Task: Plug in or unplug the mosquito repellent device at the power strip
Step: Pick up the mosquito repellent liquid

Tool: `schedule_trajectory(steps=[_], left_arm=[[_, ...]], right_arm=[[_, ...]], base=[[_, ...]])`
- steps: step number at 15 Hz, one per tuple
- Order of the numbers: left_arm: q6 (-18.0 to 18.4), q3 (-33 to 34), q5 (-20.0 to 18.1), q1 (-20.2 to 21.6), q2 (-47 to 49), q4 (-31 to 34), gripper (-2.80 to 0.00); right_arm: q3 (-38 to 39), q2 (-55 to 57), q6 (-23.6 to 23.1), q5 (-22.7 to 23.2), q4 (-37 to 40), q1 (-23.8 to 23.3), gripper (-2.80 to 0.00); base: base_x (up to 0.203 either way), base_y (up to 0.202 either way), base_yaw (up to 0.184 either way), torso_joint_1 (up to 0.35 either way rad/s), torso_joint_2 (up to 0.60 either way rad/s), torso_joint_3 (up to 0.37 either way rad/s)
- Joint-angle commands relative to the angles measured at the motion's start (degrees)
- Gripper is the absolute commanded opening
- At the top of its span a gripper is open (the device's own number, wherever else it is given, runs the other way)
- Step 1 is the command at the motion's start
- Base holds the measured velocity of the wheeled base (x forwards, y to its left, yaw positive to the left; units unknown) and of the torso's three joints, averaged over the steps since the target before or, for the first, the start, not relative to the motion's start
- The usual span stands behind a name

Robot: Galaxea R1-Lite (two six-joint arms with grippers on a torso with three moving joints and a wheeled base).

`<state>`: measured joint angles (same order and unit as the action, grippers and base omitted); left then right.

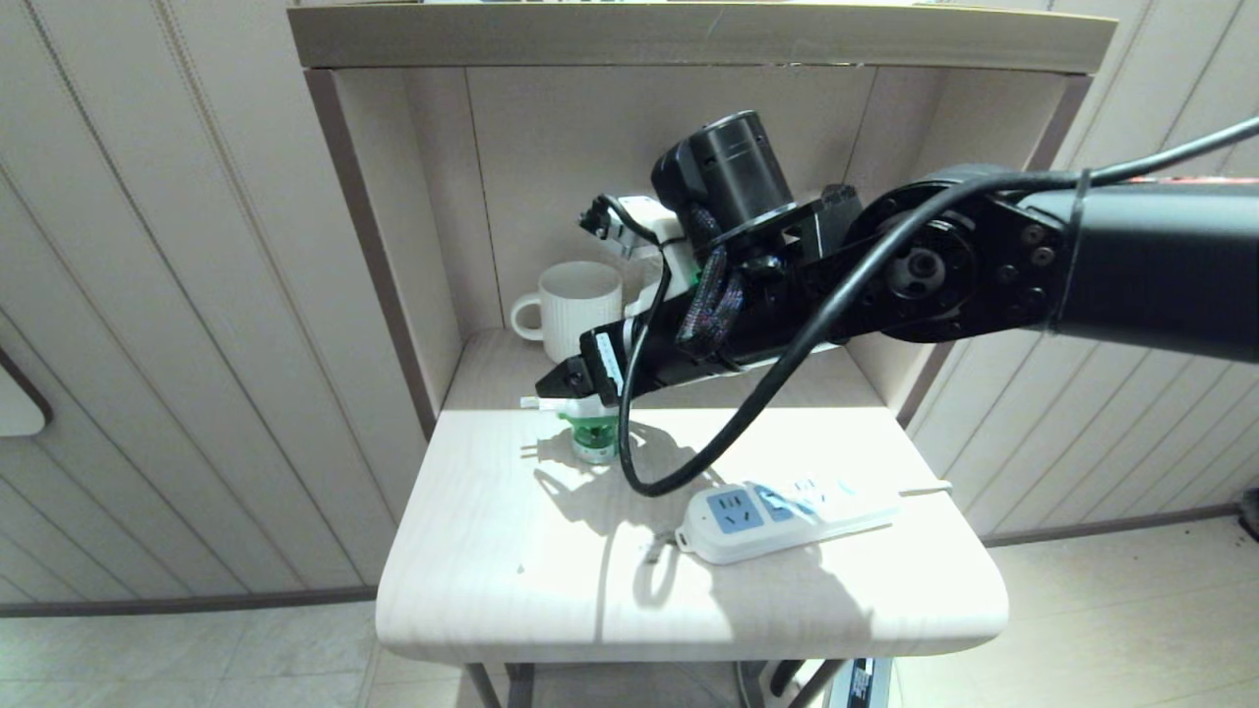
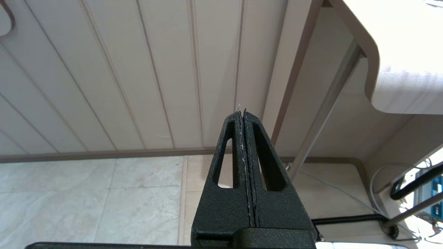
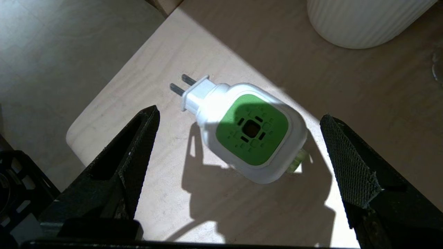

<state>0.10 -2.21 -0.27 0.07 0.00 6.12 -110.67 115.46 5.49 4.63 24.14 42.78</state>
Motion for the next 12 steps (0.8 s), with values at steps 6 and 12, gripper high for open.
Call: schedule_trajectory(steps=[6,12], left_arm=[[-0.01,-0.08,0.0,0.01,0.09,0.03,-2.8],[-0.01,0.01,0.0,-0.07,0.09,0.03,-2.8]], right_arm=[[0.28,2.32,-2.41,3.28,-1.9,-1.11,0.0],[2.21,2.11,-7.21,5.82,-1.87,-1.82,0.0]], base=[[0.0,0.0,0.0,0.0,0.0,0.0],[0.0,0.0,0.0,0.0,0.0,0.0]])
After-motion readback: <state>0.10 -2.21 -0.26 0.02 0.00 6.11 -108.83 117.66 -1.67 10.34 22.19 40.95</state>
